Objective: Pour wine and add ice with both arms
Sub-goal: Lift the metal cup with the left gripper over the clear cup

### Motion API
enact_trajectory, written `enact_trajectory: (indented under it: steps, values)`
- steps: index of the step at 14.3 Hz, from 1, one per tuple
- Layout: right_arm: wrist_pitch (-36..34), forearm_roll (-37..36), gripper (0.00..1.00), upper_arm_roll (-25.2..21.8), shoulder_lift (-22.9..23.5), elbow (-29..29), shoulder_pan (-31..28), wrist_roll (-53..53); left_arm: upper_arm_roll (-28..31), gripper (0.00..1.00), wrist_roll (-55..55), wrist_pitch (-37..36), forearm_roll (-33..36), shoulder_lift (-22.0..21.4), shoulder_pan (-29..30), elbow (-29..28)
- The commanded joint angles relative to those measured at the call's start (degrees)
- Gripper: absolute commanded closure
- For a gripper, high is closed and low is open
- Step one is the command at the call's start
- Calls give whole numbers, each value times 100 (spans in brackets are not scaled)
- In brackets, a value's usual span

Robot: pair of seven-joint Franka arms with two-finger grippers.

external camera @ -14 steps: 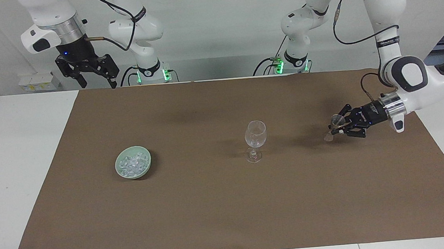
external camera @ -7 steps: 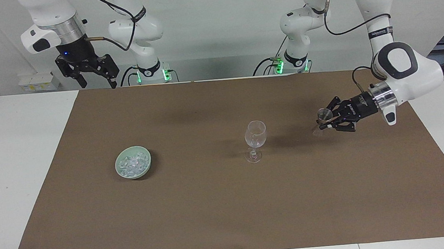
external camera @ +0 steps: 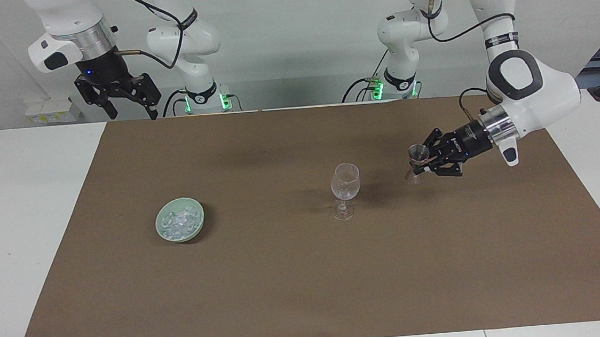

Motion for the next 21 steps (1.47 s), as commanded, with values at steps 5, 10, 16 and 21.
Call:
enact_trajectory:
  steps: [5,10,16,21]
  values:
    - [-76,146,0,16,-49,-21,-74,-79,83,100,-411,738,13,-86,-859,53]
    - [-76,146,0,16,-49,-21,-74,-79,74,100,-464,835,522,-16,-1141,307]
    - [-85,137,0,16,-58,-12,-74,-141,83,100,-727,1389,1198,98,-1553,500]
    - [-76,146,0,25,-67,-39,-65,-159,83,100,-798,1476,1691,195,-1572,642]
